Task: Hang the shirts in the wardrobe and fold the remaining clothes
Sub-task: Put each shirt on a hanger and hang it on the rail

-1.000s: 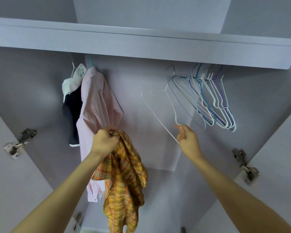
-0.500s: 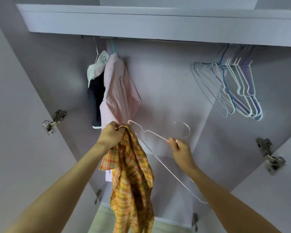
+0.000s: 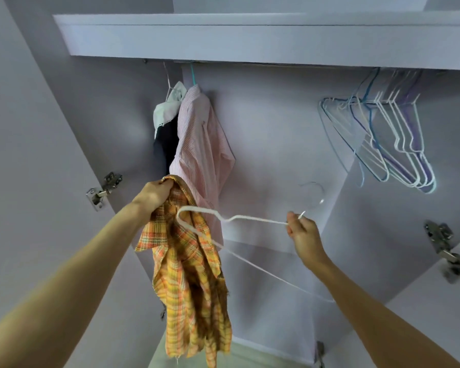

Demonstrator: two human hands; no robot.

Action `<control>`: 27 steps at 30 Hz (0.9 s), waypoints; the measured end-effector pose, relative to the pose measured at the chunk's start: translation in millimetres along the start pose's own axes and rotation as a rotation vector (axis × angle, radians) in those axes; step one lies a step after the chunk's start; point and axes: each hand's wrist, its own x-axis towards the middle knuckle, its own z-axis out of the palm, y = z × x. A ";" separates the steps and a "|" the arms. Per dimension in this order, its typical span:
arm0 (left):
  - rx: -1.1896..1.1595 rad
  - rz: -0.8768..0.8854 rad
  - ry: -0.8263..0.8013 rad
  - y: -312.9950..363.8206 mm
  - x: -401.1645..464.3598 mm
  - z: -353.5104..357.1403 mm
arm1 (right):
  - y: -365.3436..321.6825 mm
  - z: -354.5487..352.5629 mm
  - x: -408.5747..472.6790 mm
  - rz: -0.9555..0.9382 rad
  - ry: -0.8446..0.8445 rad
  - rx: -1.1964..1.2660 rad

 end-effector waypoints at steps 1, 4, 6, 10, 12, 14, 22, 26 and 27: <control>0.008 0.025 0.007 2.0 -0.6 -1.5 | -1.3 2.7 -1.2 -0.044 -0.051 -0.170; 0.037 0.142 -0.008 9.9 -4.8 1.8 | -11.2 17.3 -4.6 -0.189 -0.109 -0.563; 0.096 0.213 -0.023 15.6 -9.8 6.1 | -21.3 31.8 -7.9 -0.252 -0.128 -0.710; 0.347 0.349 -0.098 19.2 -22.4 14.5 | -34.9 52.6 -12.4 -0.300 -0.091 -0.523; 0.617 0.435 -0.190 11.4 -26.7 15.2 | -44.0 56.0 -9.9 -0.247 -0.028 -0.350; 0.869 0.546 -0.195 1.0 -27.6 13.8 | -50.4 57.0 -8.5 -0.245 0.010 -0.295; 0.973 0.848 0.136 -9.9 -15.9 3.5 | -62.7 60.2 -8.1 -0.427 0.028 -0.079; 0.782 0.820 0.209 -11.7 -7.8 -13.5 | -72.3 50.7 -5.2 -0.662 0.164 -0.053; 0.746 0.855 0.210 -13.1 -7.2 -17.9 | -74.1 48.0 -1.4 -0.620 0.140 -0.004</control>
